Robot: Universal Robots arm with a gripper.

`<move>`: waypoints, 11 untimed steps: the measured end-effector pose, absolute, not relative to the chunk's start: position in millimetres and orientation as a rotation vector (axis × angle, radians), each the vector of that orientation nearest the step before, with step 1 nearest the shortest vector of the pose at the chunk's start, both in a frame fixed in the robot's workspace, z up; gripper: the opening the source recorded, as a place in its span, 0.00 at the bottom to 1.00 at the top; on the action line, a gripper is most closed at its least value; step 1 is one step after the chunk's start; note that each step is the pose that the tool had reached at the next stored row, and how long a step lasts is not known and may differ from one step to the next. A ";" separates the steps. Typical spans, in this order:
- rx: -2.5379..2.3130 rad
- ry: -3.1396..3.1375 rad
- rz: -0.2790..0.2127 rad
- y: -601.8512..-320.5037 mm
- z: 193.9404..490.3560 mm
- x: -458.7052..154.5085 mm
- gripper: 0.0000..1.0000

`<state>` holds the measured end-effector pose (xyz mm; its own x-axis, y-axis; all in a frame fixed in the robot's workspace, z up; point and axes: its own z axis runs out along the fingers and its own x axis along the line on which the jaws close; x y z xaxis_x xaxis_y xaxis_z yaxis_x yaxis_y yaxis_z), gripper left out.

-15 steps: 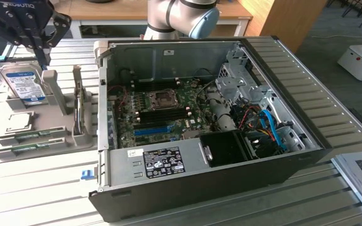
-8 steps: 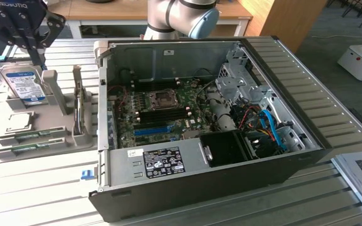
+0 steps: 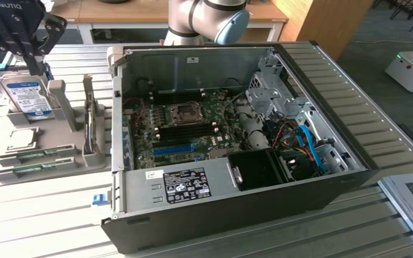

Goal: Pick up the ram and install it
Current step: 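Reach for the ram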

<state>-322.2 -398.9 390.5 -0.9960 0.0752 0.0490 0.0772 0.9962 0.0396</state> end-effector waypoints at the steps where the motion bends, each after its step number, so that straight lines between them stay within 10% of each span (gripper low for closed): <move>1: -0.118 -3.091 -0.064 -398.9 390.5 -323.9 0.10; 11: -0.118 -3.091 -0.064 -398.8 390.3 -340.8 0.10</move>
